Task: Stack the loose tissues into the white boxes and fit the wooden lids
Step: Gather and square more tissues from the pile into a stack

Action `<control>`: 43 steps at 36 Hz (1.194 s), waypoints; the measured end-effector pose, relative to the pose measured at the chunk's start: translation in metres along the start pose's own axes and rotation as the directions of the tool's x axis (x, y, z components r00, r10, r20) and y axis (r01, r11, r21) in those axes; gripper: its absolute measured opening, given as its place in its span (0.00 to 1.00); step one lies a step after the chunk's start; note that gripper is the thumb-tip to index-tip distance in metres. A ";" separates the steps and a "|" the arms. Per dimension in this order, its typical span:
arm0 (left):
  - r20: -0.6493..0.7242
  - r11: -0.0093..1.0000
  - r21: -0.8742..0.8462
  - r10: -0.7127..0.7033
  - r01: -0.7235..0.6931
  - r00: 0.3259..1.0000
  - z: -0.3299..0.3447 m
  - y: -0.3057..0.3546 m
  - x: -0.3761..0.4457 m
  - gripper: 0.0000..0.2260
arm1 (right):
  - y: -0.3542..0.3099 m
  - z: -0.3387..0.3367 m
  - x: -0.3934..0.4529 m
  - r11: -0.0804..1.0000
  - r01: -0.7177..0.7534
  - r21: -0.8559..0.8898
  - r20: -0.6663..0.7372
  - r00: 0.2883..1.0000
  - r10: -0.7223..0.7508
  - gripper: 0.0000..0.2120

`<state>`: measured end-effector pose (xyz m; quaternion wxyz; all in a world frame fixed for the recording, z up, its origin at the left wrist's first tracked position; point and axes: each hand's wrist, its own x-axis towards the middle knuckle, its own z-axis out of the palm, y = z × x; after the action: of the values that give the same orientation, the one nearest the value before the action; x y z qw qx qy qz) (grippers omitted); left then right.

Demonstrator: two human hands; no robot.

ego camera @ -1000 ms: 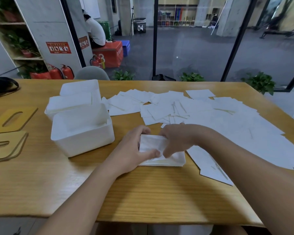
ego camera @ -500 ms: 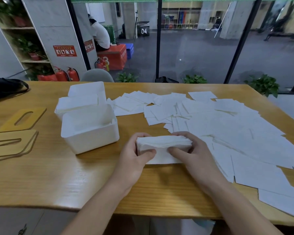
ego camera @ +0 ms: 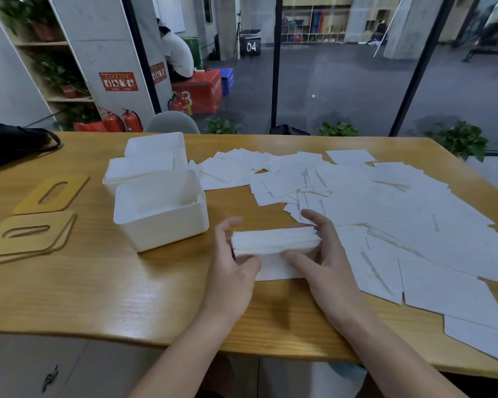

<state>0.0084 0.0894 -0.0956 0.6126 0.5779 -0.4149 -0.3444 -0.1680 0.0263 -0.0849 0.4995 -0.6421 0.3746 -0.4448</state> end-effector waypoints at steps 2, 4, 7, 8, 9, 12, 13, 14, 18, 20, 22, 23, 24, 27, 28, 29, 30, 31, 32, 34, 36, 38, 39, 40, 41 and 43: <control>0.035 0.999 0.004 -0.043 0.043 0.998 -0.002 0.000 0.001 0.31 | 0.003 0.000 0.000 0.999 -0.032 0.015 -0.004 0.999 0.032 0.32; 0.106 0.996 0.054 -0.072 0.067 0.992 -0.001 0.002 -0.002 0.30 | 0.003 -0.001 0.000 0.998 -0.049 0.026 0.010 0.999 0.049 0.30; 0.104 0.997 0.066 -0.056 0.049 0.993 -0.002 0.003 -0.005 0.27 | 0.001 0.000 0.003 1.000 -0.024 0.007 -0.058 0.998 0.024 0.27; 0.078 0.998 0.061 -0.039 0.035 0.996 -0.003 0.003 -0.005 0.26 | 0.001 -0.001 0.005 0.999 -0.036 0.022 -0.110 0.993 0.038 0.26; 0.063 0.998 0.066 -0.027 0.022 0.998 -0.003 0.003 -0.005 0.26 | 0.000 -0.001 0.007 0.997 -0.056 0.050 -0.147 0.987 0.062 0.26; 0.075 0.996 0.090 -0.008 0.001 0.997 0.002 0.002 -0.008 0.28 | -0.001 0.006 0.008 0.995 -0.096 0.013 -0.167 0.981 0.097 0.25; 0.072 0.995 0.104 0.004 -0.012 0.997 0.004 0.002 -0.008 0.28 | -0.001 0.009 0.008 0.995 -0.099 -0.018 -0.171 0.981 0.095 0.24; 0.058 0.994 0.108 0.014 -0.021 0.998 0.005 0.002 -0.008 0.28 | -0.001 0.011 0.009 0.994 -0.099 -0.042 -0.184 0.979 0.090 0.22; 0.003 0.997 0.073 0.034 -0.034 0.999 0.005 0.004 -0.007 0.32 | 0.002 0.016 0.014 0.995 -0.096 -0.027 -0.257 0.963 0.086 0.16; -0.010 0.994 0.096 0.060 -0.059 0.998 0.005 0.006 -0.009 0.35 | 0.002 0.020 0.015 0.996 -0.090 -0.011 -0.267 0.960 0.084 0.18; -0.042 0.995 0.073 0.075 -0.072 0.996 0.004 0.007 -0.008 0.36 | 0.002 0.023 0.015 0.997 -0.078 -0.001 -0.275 0.959 0.075 0.20; -0.053 0.995 0.065 0.084 -0.081 0.995 0.003 0.006 -0.008 0.36 | 0.003 0.024 0.015 0.997 -0.083 0.001 -0.282 0.956 0.080 0.20; -0.059 0.994 0.064 0.094 -0.090 0.994 0.002 0.005 -0.008 0.36 | 0.004 0.025 0.015 0.996 -0.093 -0.002 -0.288 0.953 0.088 0.21; -0.061 0.989 0.095 0.121 -0.115 0.991 0.002 0.007 -0.011 0.38 | 0.006 0.026 0.014 0.996 -0.085 -0.012 -0.291 0.953 0.078 0.21; -0.059 0.990 0.082 0.117 -0.112 0.991 0.002 0.007 -0.011 0.38 | 0.006 0.027 0.013 0.997 -0.075 -0.001 -0.296 0.952 0.072 0.20; -0.054 0.992 0.072 0.111 -0.107 0.992 0.002 0.007 -0.011 0.38 | 0.006 0.027 0.013 0.997 -0.070 0.016 -0.303 0.950 0.072 0.19; -0.046 0.992 0.069 0.110 -0.106 0.993 0.003 0.007 -0.011 0.38 | 0.005 0.028 0.013 0.997 -0.070 0.034 -0.305 0.949 0.077 0.18; -0.037 0.991 0.077 0.116 -0.113 0.993 0.004 0.007 -0.012 0.38 | 0.003 0.028 0.013 0.996 -0.071 0.050 -0.300 0.950 0.083 0.17; -0.034 0.989 0.088 0.126 -0.123 0.991 0.005 0.008 -0.012 0.38 | 0.003 0.029 0.013 0.996 -0.070 0.058 -0.292 0.953 0.084 0.16; -0.049 0.986 0.101 0.136 -0.131 0.989 0.003 0.008 -0.012 0.38 | 0.003 0.028 0.013 0.996 -0.064 0.055 -0.299 0.951 0.078 0.15; -0.061 0.988 0.091 0.130 -0.124 0.990 0.000 0.007 -0.012 0.38 | 0.002 0.025 0.014 0.996 -0.063 0.060 -0.310 0.947 0.079 0.14; -0.044 0.986 0.109 0.134 -0.129 0.990 -0.001 0.006 -0.012 0.38 | 0.002 0.024 0.012 0.997 -0.061 0.042 -0.279 0.958 0.070 0.13; -0.034 0.983 0.124 0.139 -0.133 0.990 0.000 0.006 -0.013 0.38 | 0.002 0.024 0.011 0.998 -0.053 0.027 -0.256 0.965 0.058 0.12; -0.030 0.982 0.127 0.142 -0.138 0.989 0.002 0.006 -0.014 0.39 | 0.001 0.025 0.010 0.999 -0.042 0.019 -0.242 0.969 0.046 0.12; -0.035 0.983 0.119 0.142 -0.137 0.989 0.003 0.006 -0.013 0.39 | 0.000 0.026 0.009 0.999 -0.033 0.021 -0.237 0.971 0.037 0.11; -0.060 0.987 0.087 0.142 -0.137 0.988 0.002 0.006 -0.011 0.38 | -0.002 0.027 0.010 0.999 -0.021 0.038 -0.251 0.968 0.030 0.11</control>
<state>0.0017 0.0990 -0.0907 0.6244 0.5833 -0.4476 -0.2638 -0.1395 0.0255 -0.0834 0.4648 -0.5670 0.4353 -0.5225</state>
